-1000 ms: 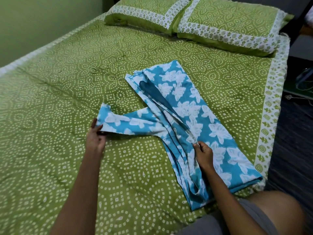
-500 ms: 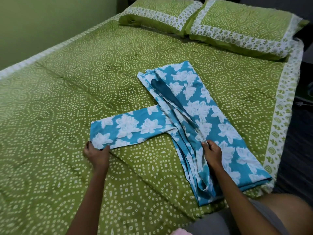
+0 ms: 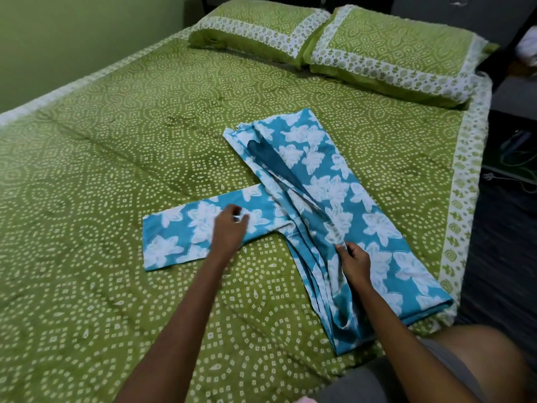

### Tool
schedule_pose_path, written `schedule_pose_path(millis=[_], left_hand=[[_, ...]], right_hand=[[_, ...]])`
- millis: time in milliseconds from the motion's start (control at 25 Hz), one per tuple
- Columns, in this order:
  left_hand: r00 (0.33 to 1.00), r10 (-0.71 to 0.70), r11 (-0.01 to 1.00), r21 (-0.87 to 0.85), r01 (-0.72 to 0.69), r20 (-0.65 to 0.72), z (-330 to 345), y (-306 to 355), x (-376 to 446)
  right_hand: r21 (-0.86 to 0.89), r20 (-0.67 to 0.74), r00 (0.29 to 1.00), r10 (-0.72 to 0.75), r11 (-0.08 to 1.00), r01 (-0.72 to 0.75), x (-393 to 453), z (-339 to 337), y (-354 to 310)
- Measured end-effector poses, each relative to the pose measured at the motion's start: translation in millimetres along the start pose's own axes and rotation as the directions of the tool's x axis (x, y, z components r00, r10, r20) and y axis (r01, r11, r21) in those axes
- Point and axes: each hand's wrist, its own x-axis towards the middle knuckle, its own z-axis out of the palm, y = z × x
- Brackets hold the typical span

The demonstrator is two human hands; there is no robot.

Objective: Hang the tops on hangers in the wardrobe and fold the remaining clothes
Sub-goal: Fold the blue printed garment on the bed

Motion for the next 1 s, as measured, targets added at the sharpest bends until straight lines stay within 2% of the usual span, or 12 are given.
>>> schedule_pose_path(millis=[80, 200, 240, 280, 320, 360, 400, 600, 720, 800, 920, 1000], left_hand=[[0.95, -0.067, 0.994, -0.063, 0.09, 0.304, 53.5, 33.8, 9.8], [0.889, -0.258, 0.893, -0.258, 0.369, 0.377, 106.5, 58.9, 27.8], [0.858, -0.34, 0.787, -0.384, 0.484, 0.384, 111.7, 61.8, 35.1], [0.813, -0.411, 0.618, -0.529, 0.582, 0.413, 111.6, 68.4, 39.8], [0.751, -0.446, 0.393, -0.648, 0.653, 0.486, 109.8, 71.8, 48.6], [0.707, -0.447, 0.207, -0.706, 0.677, 0.548, 107.6, 75.1, 55.6], [0.692, -0.435, 0.113, -0.728, 0.676, 0.575, 100.7, 79.7, 60.1], [0.744, -0.421, 0.177, -0.757, 0.628, 0.519, 70.8, 64.6, 84.6], [0.795, -0.445, -0.01, -0.889, 0.457, 0.413, 44.0, 43.6, 89.0], [0.799, -0.43, -0.156, -0.907, 0.392, 0.42, 23.9, 26.2, 85.3], [0.745, -0.422, -0.139, -0.848, 0.511, 0.517, 8.4, 12.9, 76.0], [0.756, -0.396, -0.076, -0.839, 0.538, 0.521, 9.9, 9.7, 77.2]], right_hand=[[0.031, 0.011, 1.0, 0.01, 0.999, -0.01, 1.1, -1.3, 3.9], [0.058, 0.034, 0.999, 0.006, 0.998, -0.008, -0.9, -2.2, 7.8], [0.061, 0.038, 0.999, 0.006, 0.998, -0.008, -2.0, -2.1, 8.0], [0.065, 0.042, 0.999, -0.002, 0.998, -0.001, -2.1, -2.6, 7.2], [0.065, 0.047, 0.999, -0.011, 0.998, 0.008, -2.6, -3.1, 5.5], [0.064, 0.049, 0.999, -0.02, 0.998, 0.017, -3.0, -3.4, 3.7], [0.065, 0.049, 0.998, -0.028, 0.998, 0.024, -2.9, -3.7, 2.6], [0.039, 0.055, 0.997, -0.049, 0.998, 0.046, -2.8, -5.5, 1.0], [0.024, 0.057, 0.997, -0.042, 0.999, 0.041, -2.5, -5.6, 3.5], [0.015, 0.06, 0.998, -0.035, 0.999, 0.034, -2.3, -4.7, 4.6], [0.001, 0.057, 0.998, -0.033, 0.999, 0.033, -0.2, -4.7, 4.4], [-0.002, 0.055, 0.998, -0.021, 1.0, 0.021, 0.8, -4.9, 6.3]])
